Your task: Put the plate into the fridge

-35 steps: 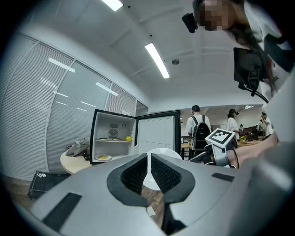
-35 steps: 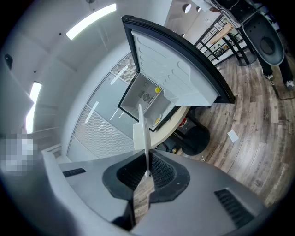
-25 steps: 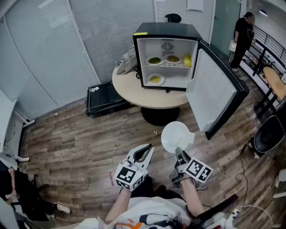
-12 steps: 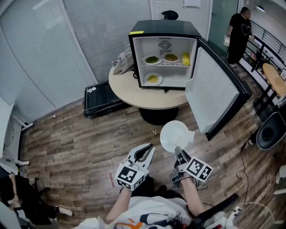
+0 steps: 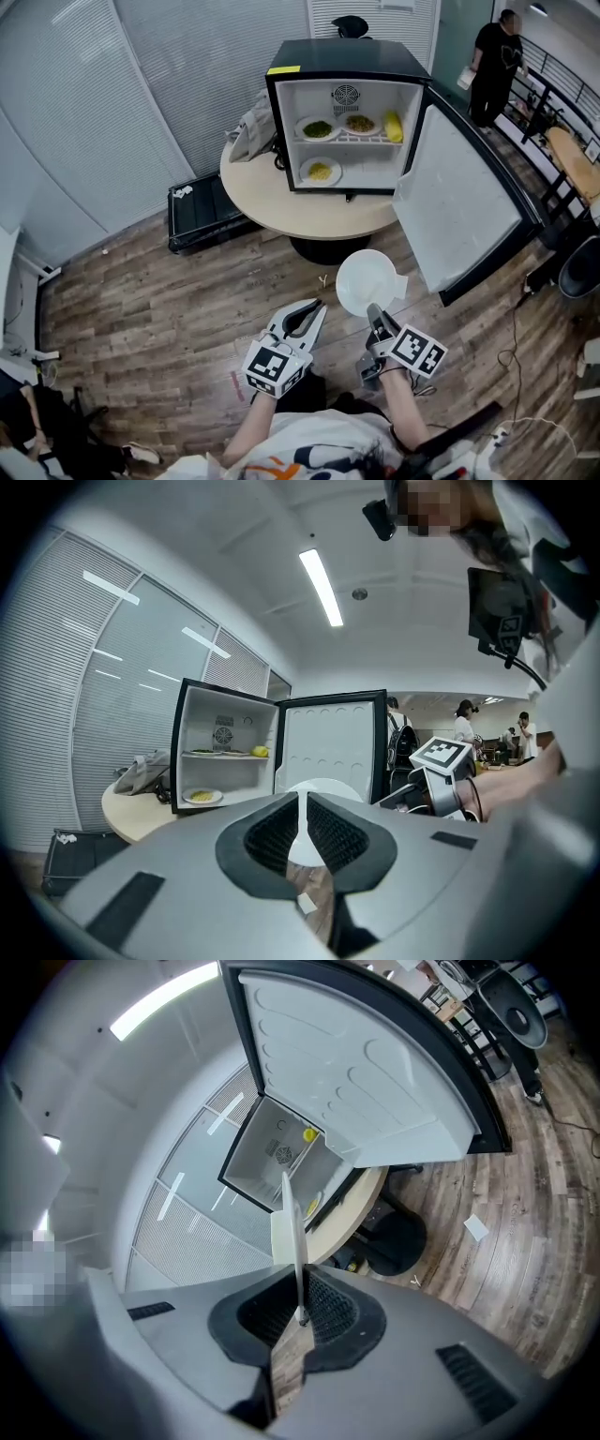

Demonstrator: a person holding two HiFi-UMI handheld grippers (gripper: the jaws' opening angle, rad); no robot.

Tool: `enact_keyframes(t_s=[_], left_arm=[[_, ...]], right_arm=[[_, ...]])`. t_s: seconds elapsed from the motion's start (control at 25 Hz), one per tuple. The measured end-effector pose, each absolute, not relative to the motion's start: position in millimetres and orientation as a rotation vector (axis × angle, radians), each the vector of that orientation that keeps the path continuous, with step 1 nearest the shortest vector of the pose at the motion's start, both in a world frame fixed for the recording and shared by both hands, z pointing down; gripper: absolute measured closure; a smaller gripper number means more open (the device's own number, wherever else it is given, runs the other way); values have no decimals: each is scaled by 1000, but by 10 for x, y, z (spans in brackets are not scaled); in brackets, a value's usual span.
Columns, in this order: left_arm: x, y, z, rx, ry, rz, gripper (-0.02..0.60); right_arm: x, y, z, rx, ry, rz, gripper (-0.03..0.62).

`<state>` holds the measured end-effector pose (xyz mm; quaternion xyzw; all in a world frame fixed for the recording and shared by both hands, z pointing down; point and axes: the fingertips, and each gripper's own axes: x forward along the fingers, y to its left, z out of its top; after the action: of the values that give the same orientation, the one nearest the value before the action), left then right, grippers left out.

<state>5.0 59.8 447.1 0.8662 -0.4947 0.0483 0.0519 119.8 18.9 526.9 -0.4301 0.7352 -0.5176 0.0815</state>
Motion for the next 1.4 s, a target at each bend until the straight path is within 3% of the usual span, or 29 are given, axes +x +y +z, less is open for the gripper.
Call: enact_keyframes(t_s=[0.64, 1.4], left_arm=[[-693, -270, 4478, 2731, -1326, 148, 555], [-1006, -574, 4571, 2772, -1189, 123, 555]], right_arm=[[476, -476, 5380, -1404, 2068, -1547, 568], [192, -711, 5362, -1507, 2003, -1508, 568]])
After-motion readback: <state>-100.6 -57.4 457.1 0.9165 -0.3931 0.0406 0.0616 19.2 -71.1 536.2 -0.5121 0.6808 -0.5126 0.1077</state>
